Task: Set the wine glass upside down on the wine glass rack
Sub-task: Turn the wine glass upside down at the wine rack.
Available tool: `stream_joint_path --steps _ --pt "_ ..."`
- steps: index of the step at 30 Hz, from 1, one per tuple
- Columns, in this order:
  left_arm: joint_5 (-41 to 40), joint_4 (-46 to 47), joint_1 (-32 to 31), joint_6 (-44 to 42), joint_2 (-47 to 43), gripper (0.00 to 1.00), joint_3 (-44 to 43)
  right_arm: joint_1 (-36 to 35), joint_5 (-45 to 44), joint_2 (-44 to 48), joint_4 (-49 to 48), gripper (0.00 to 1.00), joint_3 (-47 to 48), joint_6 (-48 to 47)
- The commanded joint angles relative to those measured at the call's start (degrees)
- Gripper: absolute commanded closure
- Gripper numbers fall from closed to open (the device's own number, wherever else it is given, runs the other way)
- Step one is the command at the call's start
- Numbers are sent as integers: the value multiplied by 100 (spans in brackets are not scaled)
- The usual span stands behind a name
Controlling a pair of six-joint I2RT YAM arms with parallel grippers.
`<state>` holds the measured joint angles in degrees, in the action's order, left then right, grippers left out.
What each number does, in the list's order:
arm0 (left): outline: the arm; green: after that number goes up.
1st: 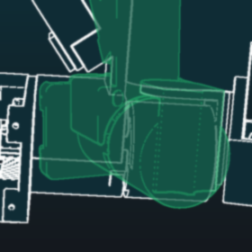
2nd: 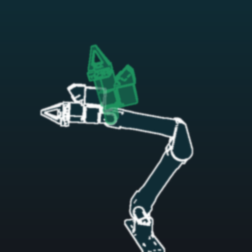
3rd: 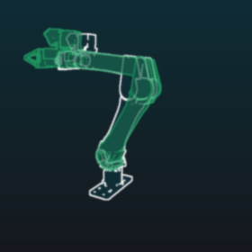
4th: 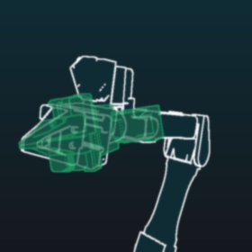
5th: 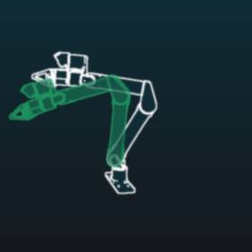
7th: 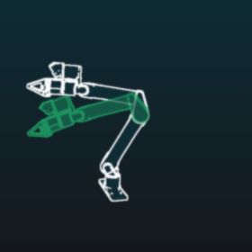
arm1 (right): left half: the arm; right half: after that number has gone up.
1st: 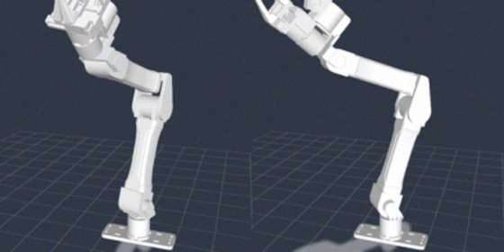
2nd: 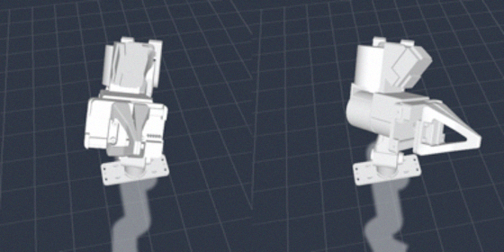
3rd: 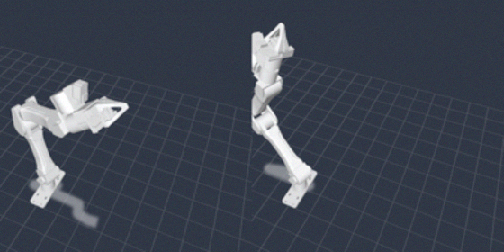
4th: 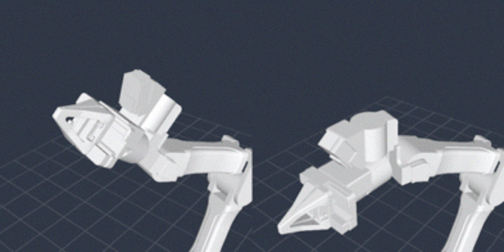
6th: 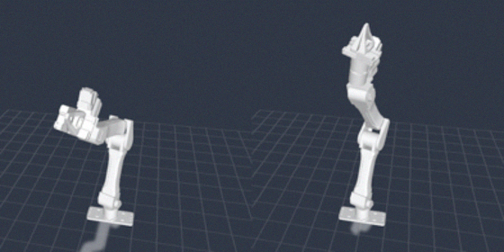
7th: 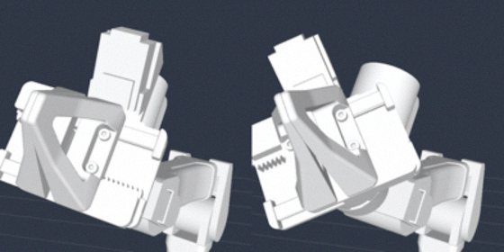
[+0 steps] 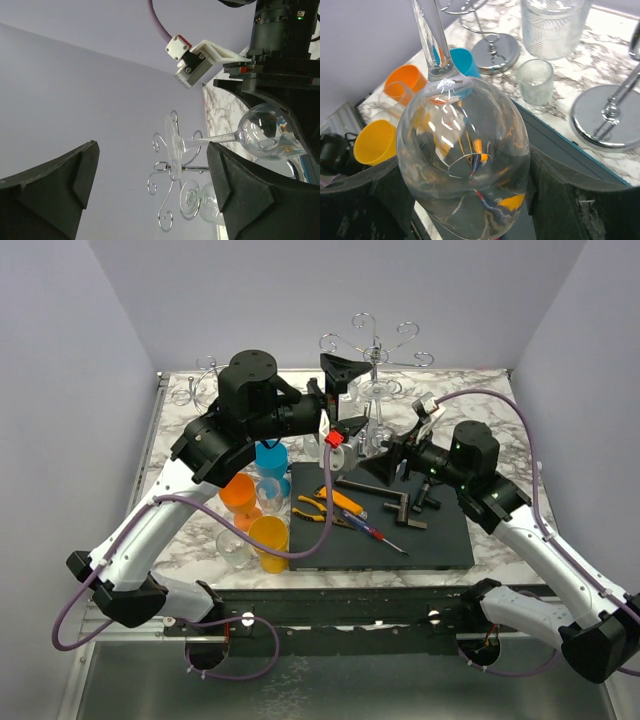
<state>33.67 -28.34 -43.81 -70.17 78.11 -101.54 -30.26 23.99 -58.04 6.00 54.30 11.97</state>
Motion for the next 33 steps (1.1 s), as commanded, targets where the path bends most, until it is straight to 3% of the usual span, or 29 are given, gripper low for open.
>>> stream_joint_path --steps 1,9,14,25,33 --pt "-327 96 -40 621 -173 1 108 12 -908 146 -711 69 -37 -147" --pt "-1827 82 -50 2314 -359 1 -39 27 -1499 22 -799 72 -202 -480" --pt "-2554 -83 -45 2788 -572 1 -7 250 -1572 68 -938 80 -408 -493" --pt "-2602 -317 -40 3192 -751 1 94 813 -1317 -253 -1234 94 -485 -459" --pt "-2607 -348 -40 3273 -789 1 125 1234 -945 -700 -1503 97 -410 -588"
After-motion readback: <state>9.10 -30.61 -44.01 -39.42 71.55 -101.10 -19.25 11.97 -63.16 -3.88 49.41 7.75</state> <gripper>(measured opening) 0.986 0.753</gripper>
